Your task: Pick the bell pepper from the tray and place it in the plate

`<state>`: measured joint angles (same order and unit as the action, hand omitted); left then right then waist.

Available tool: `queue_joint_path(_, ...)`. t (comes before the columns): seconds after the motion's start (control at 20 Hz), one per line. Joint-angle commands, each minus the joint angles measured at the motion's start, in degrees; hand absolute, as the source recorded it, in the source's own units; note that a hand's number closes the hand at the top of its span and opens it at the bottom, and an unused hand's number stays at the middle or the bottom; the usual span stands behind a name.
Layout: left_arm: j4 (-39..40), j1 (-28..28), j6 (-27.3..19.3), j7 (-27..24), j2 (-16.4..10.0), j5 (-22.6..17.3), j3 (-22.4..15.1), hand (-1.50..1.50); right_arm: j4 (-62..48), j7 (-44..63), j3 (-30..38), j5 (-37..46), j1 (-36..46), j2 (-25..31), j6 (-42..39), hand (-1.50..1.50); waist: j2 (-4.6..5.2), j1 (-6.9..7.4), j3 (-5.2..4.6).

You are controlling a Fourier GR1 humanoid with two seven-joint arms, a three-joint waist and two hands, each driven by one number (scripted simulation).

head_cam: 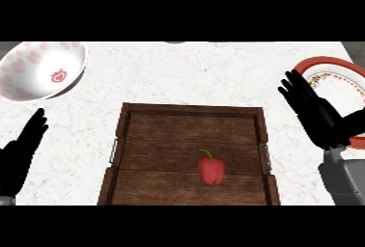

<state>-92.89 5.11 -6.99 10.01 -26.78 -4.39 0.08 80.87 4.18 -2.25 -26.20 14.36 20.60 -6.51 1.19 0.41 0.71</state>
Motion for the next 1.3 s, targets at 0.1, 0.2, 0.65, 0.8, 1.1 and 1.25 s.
queue_joint_path(0.1, 0.9, -3.4, -3.2, 4.0, 5.5, 1.1, -2.6, 0.00, 11.6, 4.1, -10.1, 7.6, 1.9, -4.3, 4.2, 1.50, -1.44, -0.81, -0.79)
queue_joint_path(0.2, 2.0, -2.6, -4.9, 2.7, 8.2, 1.8, -3.9, 0.00, 17.6, 7.0, -16.0, 12.0, 5.6, -6.8, 7.1, 1.50, -1.87, -0.66, -0.96)
queue_joint_path(0.65, 5.1, -3.2, -5.6, 3.6, 12.6, -0.1, -4.9, 0.00, 19.4, -1.1, -20.9, 39.8, -4.3, -2.0, 23.1, 1.50, -1.32, -2.96, -0.56)
queue_joint_path(0.8, 5.5, -4.2, -7.2, 2.9, 13.8, 2.1, -6.2, 0.00, 20.8, -15.2, -23.7, 31.4, -11.4, -5.0, 19.2, -1.50, -1.07, -1.93, -0.50)
queue_joint_path(1.1, 7.5, -4.1, -6.0, 0.9, 14.3, 2.7, -6.5, 0.00, 19.9, -7.0, -30.8, 49.3, -6.1, 4.0, 14.3, -1.50, -1.25, -0.36, -0.82)
queue_joint_path(1.25, 5.8, -5.5, -7.4, 4.5, 15.3, 3.5, -7.6, 0.00, 25.0, 2.1, -32.5, 58.0, -4.7, 8.8, 12.5, -1.50, -1.76, -0.93, -0.91)
